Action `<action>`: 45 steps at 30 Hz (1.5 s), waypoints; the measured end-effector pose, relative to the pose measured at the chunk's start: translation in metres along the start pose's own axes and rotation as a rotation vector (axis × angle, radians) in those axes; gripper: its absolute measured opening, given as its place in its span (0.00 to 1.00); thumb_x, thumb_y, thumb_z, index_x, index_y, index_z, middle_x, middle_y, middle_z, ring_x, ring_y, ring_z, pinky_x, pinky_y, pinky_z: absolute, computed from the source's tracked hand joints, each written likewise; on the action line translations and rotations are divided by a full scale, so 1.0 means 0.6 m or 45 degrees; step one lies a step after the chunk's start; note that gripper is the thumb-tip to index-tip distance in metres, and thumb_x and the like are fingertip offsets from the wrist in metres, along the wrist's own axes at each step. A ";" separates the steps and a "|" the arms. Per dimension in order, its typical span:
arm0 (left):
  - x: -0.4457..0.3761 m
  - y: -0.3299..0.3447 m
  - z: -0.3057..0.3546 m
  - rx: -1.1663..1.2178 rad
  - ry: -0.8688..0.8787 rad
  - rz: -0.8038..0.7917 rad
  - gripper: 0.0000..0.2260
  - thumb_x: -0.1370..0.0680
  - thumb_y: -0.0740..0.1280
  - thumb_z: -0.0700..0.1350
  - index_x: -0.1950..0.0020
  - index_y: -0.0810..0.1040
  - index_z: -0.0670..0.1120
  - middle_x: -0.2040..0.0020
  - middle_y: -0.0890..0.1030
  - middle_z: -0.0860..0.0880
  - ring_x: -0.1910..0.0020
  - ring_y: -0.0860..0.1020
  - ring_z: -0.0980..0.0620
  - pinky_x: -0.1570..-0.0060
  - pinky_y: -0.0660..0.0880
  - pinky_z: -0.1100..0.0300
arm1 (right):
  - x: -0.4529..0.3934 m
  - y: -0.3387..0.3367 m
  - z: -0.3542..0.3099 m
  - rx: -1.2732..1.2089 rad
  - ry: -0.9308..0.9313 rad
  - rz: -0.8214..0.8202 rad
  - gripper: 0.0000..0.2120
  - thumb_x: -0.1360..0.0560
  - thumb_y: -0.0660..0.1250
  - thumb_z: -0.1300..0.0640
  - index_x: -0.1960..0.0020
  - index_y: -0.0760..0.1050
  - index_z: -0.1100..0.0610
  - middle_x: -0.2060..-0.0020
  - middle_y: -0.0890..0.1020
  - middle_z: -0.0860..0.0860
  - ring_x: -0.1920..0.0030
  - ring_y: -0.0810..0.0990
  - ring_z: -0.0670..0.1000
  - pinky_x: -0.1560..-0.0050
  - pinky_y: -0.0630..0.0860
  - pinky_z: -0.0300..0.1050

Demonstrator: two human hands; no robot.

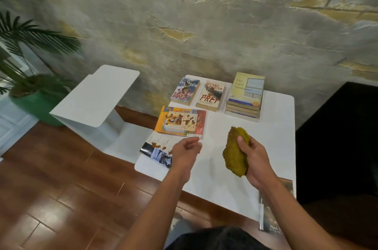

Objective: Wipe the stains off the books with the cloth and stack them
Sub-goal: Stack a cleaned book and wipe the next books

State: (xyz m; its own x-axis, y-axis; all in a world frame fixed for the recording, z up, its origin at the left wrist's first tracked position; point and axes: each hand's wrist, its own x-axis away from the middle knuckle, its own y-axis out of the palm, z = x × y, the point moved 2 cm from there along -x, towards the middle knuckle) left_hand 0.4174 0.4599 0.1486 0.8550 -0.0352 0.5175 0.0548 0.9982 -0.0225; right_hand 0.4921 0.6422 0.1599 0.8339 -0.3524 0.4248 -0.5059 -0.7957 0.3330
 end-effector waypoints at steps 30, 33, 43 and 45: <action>-0.286 -0.277 0.007 -0.879 0.153 0.357 0.13 0.18 0.63 0.56 0.44 0.80 0.49 0.51 0.82 0.52 0.53 0.79 0.52 0.56 0.77 0.61 | -0.123 0.139 0.124 1.049 0.104 -0.011 0.14 0.21 0.65 0.45 0.37 0.77 0.47 0.48 0.82 0.44 0.49 0.82 0.48 0.48 0.81 0.47; -0.269 -0.292 -0.042 -0.971 0.167 0.398 0.24 0.21 0.55 0.69 0.51 0.79 0.52 0.58 0.82 0.55 0.62 0.81 0.53 0.59 0.83 0.55 | -0.112 0.127 0.137 1.034 0.136 0.077 0.16 0.20 0.64 0.44 0.36 0.76 0.49 0.47 0.82 0.47 0.48 0.81 0.50 0.46 0.81 0.49; -0.134 -0.061 -0.052 -0.831 0.357 0.182 0.12 0.18 0.66 0.49 0.38 0.79 0.46 0.39 0.78 0.45 0.43 0.77 0.50 0.41 0.71 0.61 | -0.049 0.006 0.099 0.951 0.051 0.132 0.11 0.20 0.65 0.45 0.41 0.77 0.48 0.52 0.83 0.47 0.52 0.82 0.49 0.50 0.81 0.49; -0.110 -0.018 -0.063 -0.833 0.423 0.130 0.10 0.18 0.66 0.47 0.39 0.79 0.45 0.41 0.78 0.45 0.45 0.76 0.51 0.46 0.66 0.66 | -0.032 -0.036 0.088 0.947 0.029 0.148 0.12 0.20 0.65 0.44 0.41 0.77 0.48 0.51 0.83 0.47 0.51 0.82 0.49 0.51 0.81 0.49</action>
State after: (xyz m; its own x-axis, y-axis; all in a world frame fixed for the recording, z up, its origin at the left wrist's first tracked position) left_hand 0.3797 0.4497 0.0824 0.9777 -0.0597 0.2012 0.1737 0.7686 -0.6157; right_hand 0.4986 0.6402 0.0998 0.7753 -0.4504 0.4427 -0.3010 -0.8798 -0.3680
